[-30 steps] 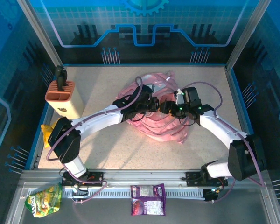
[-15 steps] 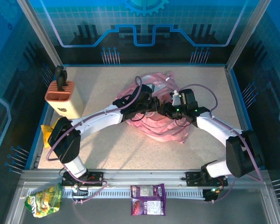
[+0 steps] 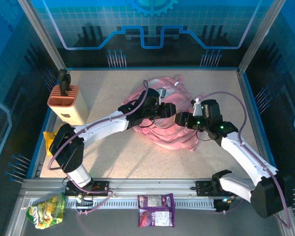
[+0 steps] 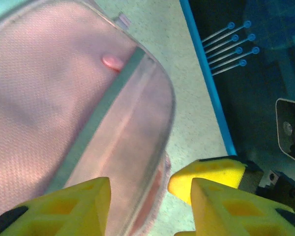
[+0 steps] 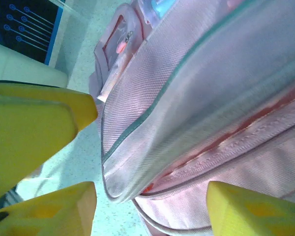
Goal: Pack books, pencil case, and school supplies into a backpack
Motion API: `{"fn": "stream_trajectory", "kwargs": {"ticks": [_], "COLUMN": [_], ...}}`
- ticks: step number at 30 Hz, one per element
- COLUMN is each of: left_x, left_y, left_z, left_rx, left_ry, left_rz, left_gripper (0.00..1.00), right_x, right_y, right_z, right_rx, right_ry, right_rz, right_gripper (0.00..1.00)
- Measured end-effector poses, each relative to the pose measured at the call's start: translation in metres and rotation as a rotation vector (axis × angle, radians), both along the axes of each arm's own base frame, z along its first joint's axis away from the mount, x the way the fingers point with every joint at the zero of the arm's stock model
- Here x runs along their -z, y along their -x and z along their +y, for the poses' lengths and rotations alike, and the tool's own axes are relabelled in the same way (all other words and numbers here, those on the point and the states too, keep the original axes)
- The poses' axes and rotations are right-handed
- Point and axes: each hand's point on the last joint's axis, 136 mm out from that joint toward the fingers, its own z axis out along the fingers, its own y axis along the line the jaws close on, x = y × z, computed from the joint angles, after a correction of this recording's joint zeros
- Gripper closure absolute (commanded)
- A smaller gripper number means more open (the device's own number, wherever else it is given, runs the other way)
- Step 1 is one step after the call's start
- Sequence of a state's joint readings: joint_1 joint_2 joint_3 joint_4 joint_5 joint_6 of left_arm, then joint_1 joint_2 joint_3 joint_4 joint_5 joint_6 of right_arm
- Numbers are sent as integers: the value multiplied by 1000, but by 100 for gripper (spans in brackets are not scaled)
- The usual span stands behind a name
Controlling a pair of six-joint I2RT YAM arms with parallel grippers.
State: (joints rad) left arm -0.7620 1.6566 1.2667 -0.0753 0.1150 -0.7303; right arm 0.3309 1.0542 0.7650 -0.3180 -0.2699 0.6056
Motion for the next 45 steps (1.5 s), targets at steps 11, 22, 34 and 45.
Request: {"fn": "stream_trajectory", "kwargs": {"ticks": [11, 22, 34, 45], "left_x": [41, 84, 90, 110], "left_y": [-8, -29, -17, -17], "left_z": [80, 77, 107, 79], "left_rx": [-149, -234, -362, -332], "left_ry": [26, 109, 38, 25], "left_rz": [104, 220, 215, 277], "left_gripper": [33, 41, 32, 65], "right_x": [25, 28, 33, 57], "right_y": [30, 53, 54, 58], "right_z": [-3, 25, 32, 43], "right_rx": [-22, -38, 7, 8], "right_ry": [186, 288, 306, 364], "right_rz": [54, 4, 3, 47], "right_gripper": [28, 36, 37, 36]}}
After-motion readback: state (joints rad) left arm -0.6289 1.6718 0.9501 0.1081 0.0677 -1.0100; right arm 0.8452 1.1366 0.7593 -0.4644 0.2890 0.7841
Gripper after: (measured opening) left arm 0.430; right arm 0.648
